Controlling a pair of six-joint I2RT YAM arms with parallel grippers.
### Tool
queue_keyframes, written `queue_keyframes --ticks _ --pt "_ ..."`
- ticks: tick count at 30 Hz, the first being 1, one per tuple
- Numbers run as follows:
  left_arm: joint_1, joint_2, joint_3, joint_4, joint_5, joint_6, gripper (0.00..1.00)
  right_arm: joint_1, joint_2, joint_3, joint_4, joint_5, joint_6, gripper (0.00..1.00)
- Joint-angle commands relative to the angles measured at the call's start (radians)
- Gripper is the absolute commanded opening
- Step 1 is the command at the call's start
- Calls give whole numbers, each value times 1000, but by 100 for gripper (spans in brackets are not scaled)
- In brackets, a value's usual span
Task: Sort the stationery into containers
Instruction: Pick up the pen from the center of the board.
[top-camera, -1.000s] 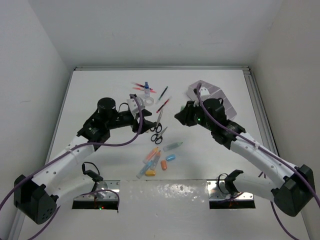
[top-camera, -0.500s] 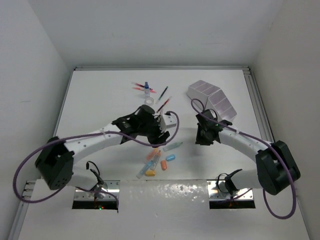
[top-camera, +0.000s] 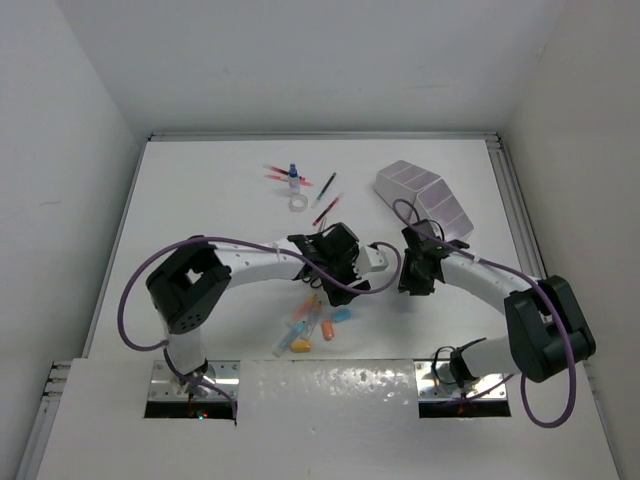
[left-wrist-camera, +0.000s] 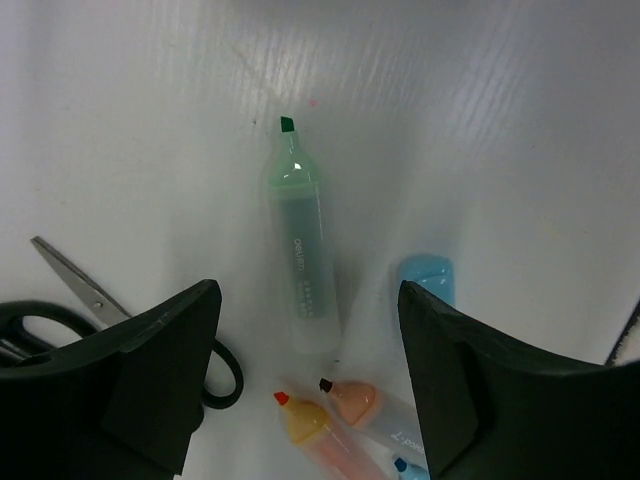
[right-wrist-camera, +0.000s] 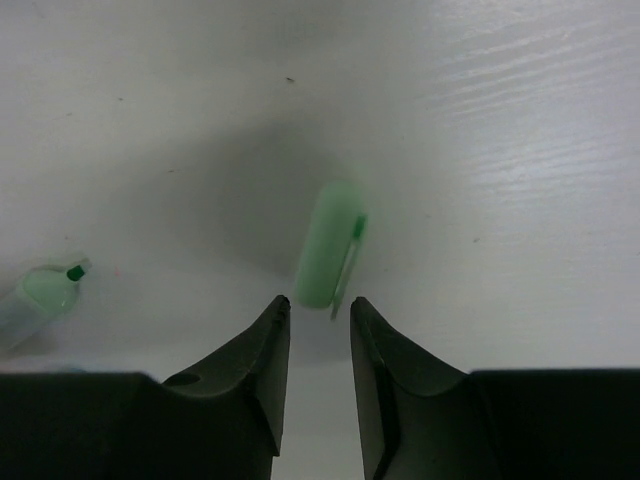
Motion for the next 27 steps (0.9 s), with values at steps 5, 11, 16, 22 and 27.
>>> queue_keyframes --ticks 5,11,16,22,27 --pt "-39 60 -18 96 -87 10 70 -31 -48 -44 25 -26 -3 38" --pt "-36 97 -32 167 -115 -15 68 -33 -120 -38 -4 -39 -7 42" --pt "-28 115 -53 196 -112 1 62 -65 -198 -17 -65 -26 -23 49" --pt "-28 117 -82 208 -101 42 50 -126 -191 15 -121 -96 -141 59" --pt "-28 116 -92 196 -71 48 29 -175 -236 -30 -83 -96 -22 57"
